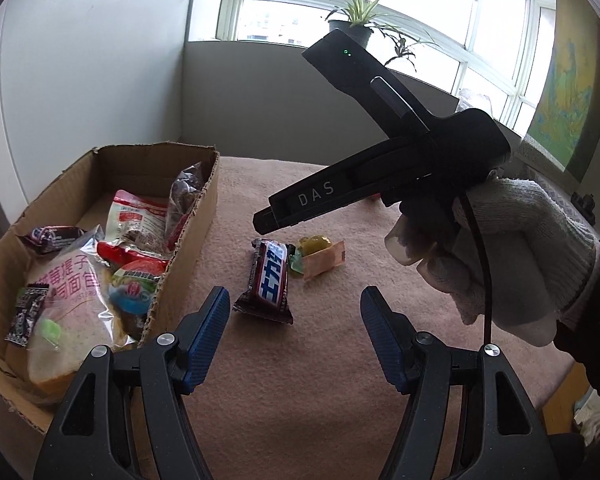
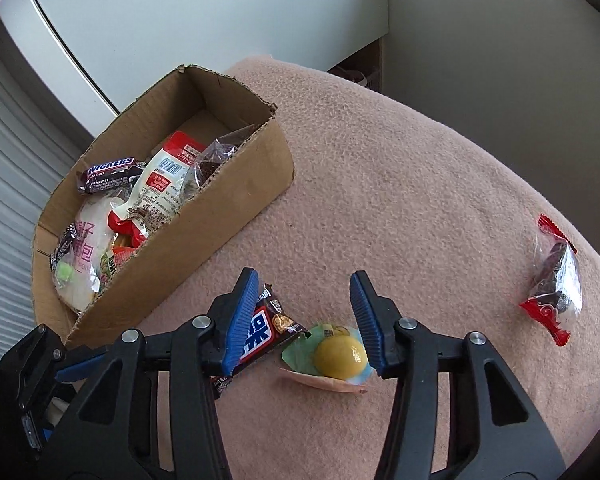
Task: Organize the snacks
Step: 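Close the right tool on the chocolate bar with Chinese text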
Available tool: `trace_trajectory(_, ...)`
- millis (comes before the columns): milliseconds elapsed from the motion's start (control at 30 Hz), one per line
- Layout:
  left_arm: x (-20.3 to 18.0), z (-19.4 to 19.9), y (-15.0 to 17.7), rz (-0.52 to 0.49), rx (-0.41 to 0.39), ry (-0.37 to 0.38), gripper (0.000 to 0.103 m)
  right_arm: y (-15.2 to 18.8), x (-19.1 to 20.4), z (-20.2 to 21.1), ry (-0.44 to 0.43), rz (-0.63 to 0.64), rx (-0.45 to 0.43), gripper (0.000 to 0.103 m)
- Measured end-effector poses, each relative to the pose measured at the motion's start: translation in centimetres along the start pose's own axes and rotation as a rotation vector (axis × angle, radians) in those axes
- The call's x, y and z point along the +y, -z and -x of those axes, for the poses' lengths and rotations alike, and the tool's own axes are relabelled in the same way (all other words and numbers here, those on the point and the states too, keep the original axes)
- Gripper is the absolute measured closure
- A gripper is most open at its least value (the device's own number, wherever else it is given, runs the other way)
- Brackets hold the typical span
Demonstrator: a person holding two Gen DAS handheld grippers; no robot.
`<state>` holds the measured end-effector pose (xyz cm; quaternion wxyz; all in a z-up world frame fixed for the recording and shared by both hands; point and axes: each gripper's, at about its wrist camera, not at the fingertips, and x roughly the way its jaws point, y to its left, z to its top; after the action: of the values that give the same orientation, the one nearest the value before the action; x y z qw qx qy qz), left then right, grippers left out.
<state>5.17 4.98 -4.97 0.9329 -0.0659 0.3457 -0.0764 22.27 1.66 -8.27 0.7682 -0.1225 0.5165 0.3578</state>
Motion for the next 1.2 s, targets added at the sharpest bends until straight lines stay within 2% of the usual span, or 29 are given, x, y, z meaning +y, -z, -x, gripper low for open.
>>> trace_trajectory(67, 0.4, 0.0, 0.0, 0.006, 0.002, 0.003, 0.035, -0.2, 0.8, -0.5, 0.012, 0.025, 0.015, 0.06)
trace_trajectory(300, 1.2, 1.0, -0.2, 0.027, -0.019, 0.01, 0.035, 0.0, 2.5, -2.7, 0.051, 0.09, 0.081, 0.06)
trace_trajectory(467, 1.5, 1.1, -0.2, 0.029, -0.02, 0.017, 0.035, 2.7, 3.1, -1.7, 0.084, 0.19, 0.117, 0.06)
trace_trajectory(533, 1.4, 0.9, -0.2, 0.022, -0.005, 0.038, 0.035, 4.3, 2.2, -0.7, 0.074, 0.168, 0.121, 0.062)
trace_trajectory(633, 0.9, 1.0, 0.1, 0.008, -0.008, 0.03, 0.036, 6.7, 0.8, 0.6, 0.053, 0.141, 0.117, 0.063)
trace_trajectory(767, 0.5, 1.7, 0.1, -0.002, -0.015, 0.082, 0.036, 9.2, -1.6, 2.2, 0.013, 0.057, 0.107, 0.063)
trace_trajectory(1067, 0.2, 2.0, 0.6, 0.004, -0.004, 0.094, 0.036, 14.7, -6.0, 6.0, 0.034, -0.023, 0.089, 0.063)
trace_trajectory(1133, -0.5, 1.8, 0.6, -0.008, -0.003, 0.097, 0.036, 15.9, -7.3, 7.3, 0.021, -0.085, 0.063, 0.063)
trace_trajectory(1200, -1.2, 1.5, 0.5, -0.017, 0.007, 0.11, 0.036, 17.1, -9.0, 9.3, 0.006, -0.158, 0.001, 0.063)
